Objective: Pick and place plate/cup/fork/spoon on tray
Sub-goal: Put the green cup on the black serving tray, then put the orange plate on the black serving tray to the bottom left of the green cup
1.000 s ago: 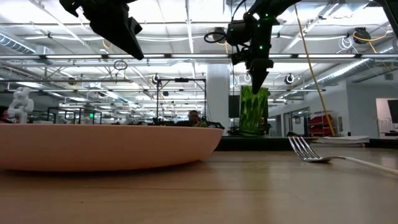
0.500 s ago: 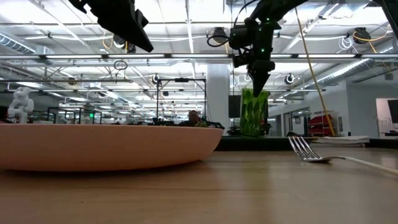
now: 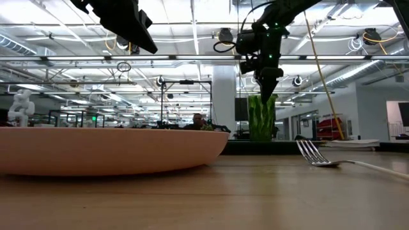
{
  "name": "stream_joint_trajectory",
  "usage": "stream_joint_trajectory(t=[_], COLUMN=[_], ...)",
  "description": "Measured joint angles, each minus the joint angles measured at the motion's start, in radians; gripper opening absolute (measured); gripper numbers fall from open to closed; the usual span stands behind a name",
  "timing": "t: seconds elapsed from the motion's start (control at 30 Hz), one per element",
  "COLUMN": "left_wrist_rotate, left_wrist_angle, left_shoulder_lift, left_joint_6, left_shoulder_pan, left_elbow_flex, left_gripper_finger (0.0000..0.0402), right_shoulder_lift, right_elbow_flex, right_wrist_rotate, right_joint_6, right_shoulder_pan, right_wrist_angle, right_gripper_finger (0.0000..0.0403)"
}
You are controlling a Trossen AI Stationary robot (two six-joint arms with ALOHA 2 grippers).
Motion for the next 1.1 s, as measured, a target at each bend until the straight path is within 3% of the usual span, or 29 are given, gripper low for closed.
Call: stream_joint_trajectory(t=[0.3,0.53,0.8,1.1], left_wrist_rotate=[0.0,0.001,0.001,0.001], left_wrist_angle=[0.0,-0.001,0.0,0.0], left_shoulder_lift=[0.0,0.0,0.0,0.0], left_joint_6=[0.0,-0.001,-0.002,-0.055], left_shoulder_pan=[0.0,0.0,0.0,0.0], left_elbow_flex=[0.0,0.0,0.0,0.0], left_gripper_finger=[0.001,0.001,0.001,0.001], right_shoulder_lift=[0.0,-0.004,-0.083,-0.247], right_elbow_flex=[0.0,0.0,0.0,-0.043], right_wrist_rotate=[0.008,0.081,0.097,0.111], right_joint_6=[-0.004,0.005,0.037,0.3], right_shoulder_pan=[0.0,0.004,0.045,0.175], right_wrist_angle=[0.059,0.079,0.158,0.185], right_gripper_finger=[0.0083,0.0116,0.0178,0.021])
